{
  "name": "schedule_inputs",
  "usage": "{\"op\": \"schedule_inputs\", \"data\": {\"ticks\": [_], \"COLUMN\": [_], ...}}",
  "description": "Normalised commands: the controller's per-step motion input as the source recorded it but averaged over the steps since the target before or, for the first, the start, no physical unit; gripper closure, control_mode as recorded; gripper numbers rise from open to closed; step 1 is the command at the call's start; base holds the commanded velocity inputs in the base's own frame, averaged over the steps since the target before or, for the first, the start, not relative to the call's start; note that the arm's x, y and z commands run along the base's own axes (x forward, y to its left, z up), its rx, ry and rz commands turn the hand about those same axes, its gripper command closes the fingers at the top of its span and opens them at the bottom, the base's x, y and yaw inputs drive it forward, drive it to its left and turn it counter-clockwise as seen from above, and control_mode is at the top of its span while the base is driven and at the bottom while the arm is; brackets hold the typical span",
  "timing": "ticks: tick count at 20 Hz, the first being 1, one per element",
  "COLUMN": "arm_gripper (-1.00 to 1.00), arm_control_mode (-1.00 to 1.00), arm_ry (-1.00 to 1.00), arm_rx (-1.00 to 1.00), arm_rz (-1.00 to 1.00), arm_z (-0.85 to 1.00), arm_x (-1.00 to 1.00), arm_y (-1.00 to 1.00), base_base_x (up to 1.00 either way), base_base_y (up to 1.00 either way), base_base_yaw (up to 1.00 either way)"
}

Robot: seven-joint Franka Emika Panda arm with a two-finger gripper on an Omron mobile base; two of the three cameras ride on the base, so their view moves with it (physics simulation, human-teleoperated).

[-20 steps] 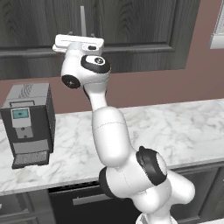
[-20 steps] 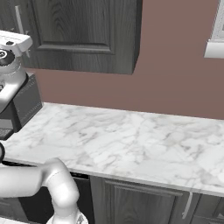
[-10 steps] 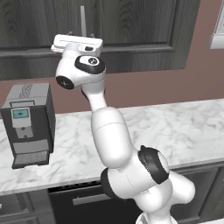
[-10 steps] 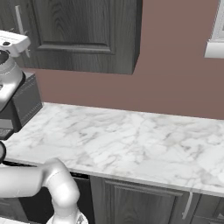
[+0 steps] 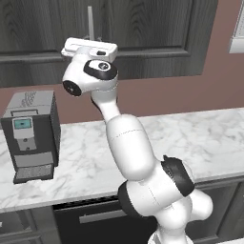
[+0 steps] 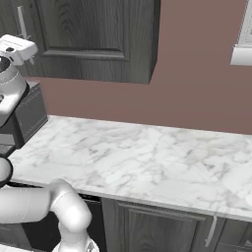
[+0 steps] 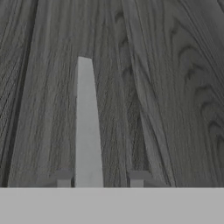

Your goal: Move the mustard and mayonnaise from the cabinet to the dining counter.

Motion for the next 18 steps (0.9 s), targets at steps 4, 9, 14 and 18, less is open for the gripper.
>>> {"op": "schedule_inputs", "data": {"ticks": [4, 9, 14, 18], "arm_gripper": [1.0, 1.0, 1.0, 1.0], "arm_control_mode": [-1.0, -1.0, -1.0, -1.0], "arm_ry": [0.01, 0.0, 0.0, 0.0], "arm_rx": [0.09, 0.08, 0.04, 0.0], "arm_rz": [0.0, 0.0, 0.0, 0.0], "arm_z": [0.0, 0.12, 0.33, 0.34], "arm_x": [-0.03, -0.49, -0.93, -1.0], "arm_y": [-0.9, -0.82, -0.67, -0.7], "base_base_x": [0.0, 0.0, 0.0, 0.0], "base_base_y": [0.0, 0.0, 0.0, 0.0], "base_base_yaw": [0.0, 0.0, 0.0, 0.0]}}
